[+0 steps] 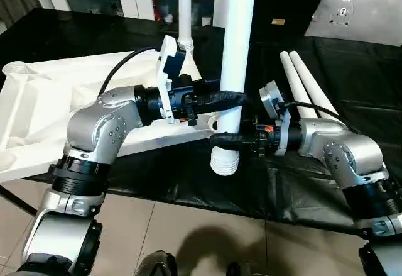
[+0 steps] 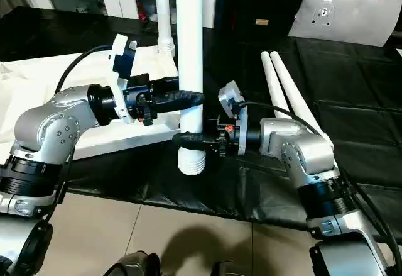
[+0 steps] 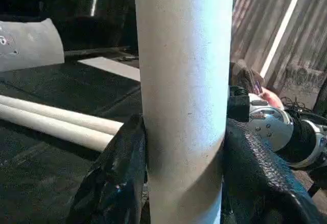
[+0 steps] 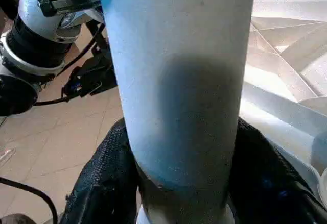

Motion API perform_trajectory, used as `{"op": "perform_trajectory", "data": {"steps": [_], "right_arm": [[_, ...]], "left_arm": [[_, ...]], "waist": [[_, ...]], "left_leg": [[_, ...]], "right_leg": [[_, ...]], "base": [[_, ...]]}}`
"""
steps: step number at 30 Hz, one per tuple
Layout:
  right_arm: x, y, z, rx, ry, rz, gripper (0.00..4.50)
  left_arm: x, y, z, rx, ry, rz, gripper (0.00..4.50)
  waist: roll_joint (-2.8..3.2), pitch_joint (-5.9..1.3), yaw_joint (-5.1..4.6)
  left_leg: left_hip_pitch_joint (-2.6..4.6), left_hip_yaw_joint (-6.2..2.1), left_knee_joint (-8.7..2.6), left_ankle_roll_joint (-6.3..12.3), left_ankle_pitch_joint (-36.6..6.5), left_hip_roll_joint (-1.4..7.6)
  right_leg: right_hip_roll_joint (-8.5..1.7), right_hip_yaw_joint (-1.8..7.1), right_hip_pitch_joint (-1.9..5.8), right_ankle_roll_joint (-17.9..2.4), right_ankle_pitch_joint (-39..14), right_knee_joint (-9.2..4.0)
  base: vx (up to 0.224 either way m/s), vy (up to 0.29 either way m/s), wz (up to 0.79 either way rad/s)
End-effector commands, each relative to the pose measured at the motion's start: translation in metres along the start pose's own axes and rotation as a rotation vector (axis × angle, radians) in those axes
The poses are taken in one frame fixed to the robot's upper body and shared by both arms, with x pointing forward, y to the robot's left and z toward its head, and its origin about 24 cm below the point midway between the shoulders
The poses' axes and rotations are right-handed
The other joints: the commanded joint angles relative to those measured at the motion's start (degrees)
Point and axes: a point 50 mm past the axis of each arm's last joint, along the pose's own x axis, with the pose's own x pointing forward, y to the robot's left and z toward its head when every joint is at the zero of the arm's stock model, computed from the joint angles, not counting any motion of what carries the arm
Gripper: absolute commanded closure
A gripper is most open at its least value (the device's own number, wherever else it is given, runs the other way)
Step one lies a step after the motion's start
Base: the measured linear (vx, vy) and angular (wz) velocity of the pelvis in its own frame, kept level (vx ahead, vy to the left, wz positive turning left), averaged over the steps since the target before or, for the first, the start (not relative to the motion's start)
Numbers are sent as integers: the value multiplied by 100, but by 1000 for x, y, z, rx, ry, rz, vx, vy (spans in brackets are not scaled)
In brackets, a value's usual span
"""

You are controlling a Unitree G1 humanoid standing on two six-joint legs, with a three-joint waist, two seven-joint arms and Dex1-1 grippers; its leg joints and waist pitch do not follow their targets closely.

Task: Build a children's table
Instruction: Pick table leg

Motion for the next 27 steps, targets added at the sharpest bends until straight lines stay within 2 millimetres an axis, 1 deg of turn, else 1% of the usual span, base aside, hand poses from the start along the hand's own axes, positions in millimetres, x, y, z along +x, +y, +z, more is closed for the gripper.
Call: {"op": "perform_trajectory", "data": {"steps": [1, 4, 5, 6, 7, 10, 11, 13, 15, 16, 17, 19, 20, 21, 23, 25, 26, 27], "right_arm": [[-3, -1, 0, 1, 7, -25, 257], [0, -2, 0, -6, -16, -42, 257], [1, -2, 1, -10, -24, -48, 257], [2, -2, 1, -18, -34, -71, 257], [3, -3, 1, -21, -39, -86, 257], [6, -5, 0, -30, -68, -134, 258], [8, -5, 1, -31, -84, -150, 259], [10, -5, 1, -33, -96, -164, 259], [11, -5, 1, -35, -106, -180, 259], [13, -5, 1, -41, -116, -196, 259], [13, -5, 1, -44, -120, -201, 259], [18, -5, 3, -60, -156, -246, 259], [20, -6, 4, -64, -172, -272, 259], [23, -6, 5, -69, -188, -294, 259], [25, -5, 5, -74, -202, -315, 259], [30, -5, 7, -82, -240, -358, 259], [33, -5, 8, -97, -259, -385, 259], [39, -6, 11, -104, -298, -451, 259]], "left_arm": [[1, -1, 7, 37, 0, -9, 266], [0, 2, 7, 25, 7, 21, 266], [0, 1, 7, 17, 11, 15, 210], [-1, 2, 6, 9, 17, 35, 210], [-1, 3, 6, 4, 20, 53, 196], [-2, 6, 4, 18, 22, 100, 186], [-3, 5, 4, 16, 17, 97, 162], [-3, 3, 3, 18, 16, 98, 153], [-3, 3, 3, 20, 17, 104, 151], [-3, 3, 3, 28, 16, 118, 129], [-3, 3, 3, 31, 16, 122, 118], [-2, 7, 3, 99, 21, 214, 111], [-1, 9, 2, 116, 22, 266, 107], [1, 11, 1, 133, 19, 317, 98], [3, 12, 0, 144, 13, 362, 89], [9, 10, -6, 169, 10, 428, 89], [12, 8, -7, 181, -6, 465, 89], [17, 7, -8, 214, -35, 553, 89]], "waist": [[-51, -568, -4], [-44, -574, -6], [-38, -576, -6], [-14, -580, -5], [-20, -577, -12], [-27, -575, -20], [-1, -576, -12], [-11, -577, -11], [-3, -577, -15], [-5, -579, -15], [3, -578, -16], [15, -575, -21], [12, -578, -25], [41, -578, -21], [21, -585, -23], [31, -591, -27], [24, -591, -36], [28, -585, -49]], "left_leg": [[172, -183, -372, 145, -846, 354], [173, -183, -371, 144, -826, 352], [174, -180, -369, 144, -827, 348], [177, -185, -369, 134, -828, 355], [178, -183, -371, 130, -841, 353], [177, -187, -378, 68, -854, 352], [184, -189, -377, 52, -898, 352], [188, -188, -382, 39, -935, 351], [185, -191, -390, 24, -932, 353], [189, -193, -391, 18, -941, 356], [186, -194, -395, 5, -947, 359], [183, -199, -400, -15, -974, 368], [180, -199, -398, -38, -994, 361], [180, -209, -401, -60, -997, 370], [188, -203, -400, -68, -1007, 362], [177, -208, -405, -61, -958, 381], [171, -201, -401, -43, -961, 375], [163, -202, -406, -50, -983, 389]], "right_leg": [[-502, 269, 276, -1233, -1285, -444], [-500, 270, 276, -1249, -1213, -437], [-498, 268, 272, -1261, -1195, -434], [-502, 269, 265, -1273, -1173, -427], [-497, 267, 263, -1276, -1175, -433], [-498, 268, 264, -1280, -1169, -428], [-509, 271, 261, -1270, -1209, -433], [-505, 273, 266, -1246, -1252, -445], [-494, 269, 264, -1251, -1189, -434], [-498, 269, 265, -1253, -1178, -430], [-501, 271, 264, -1250, -1170, -432], [-504, 275, 259, -1235, -1147, -440], [-506, 276, 268, -1220, -1154, -438], [-508, 277, 261, -1196, -1134, -434], [-506, 277, 270, -1171, -1115, -435], [-506, 281, 265, -1189, -981, -427], [-500, 280, 261, -1199, -942, -427], [-507, 286, 253, -1203, -944, -431]], "base": [[0, 0, 0], [0, 0, 0], [0, 0, 0], [0, 0, 0], [0, 0, 0], [0, 0, 0], [0, 0, 0], [0, 0, 0], [0, 0, 0], [0, 0, 0], [0, 0, 0], [0, 0, 0], [0, 0, 0], [0, 0, 0], [0, 0, 0], [0, 0, 0], [0, 0, 0], [0, 0, 0]]}}
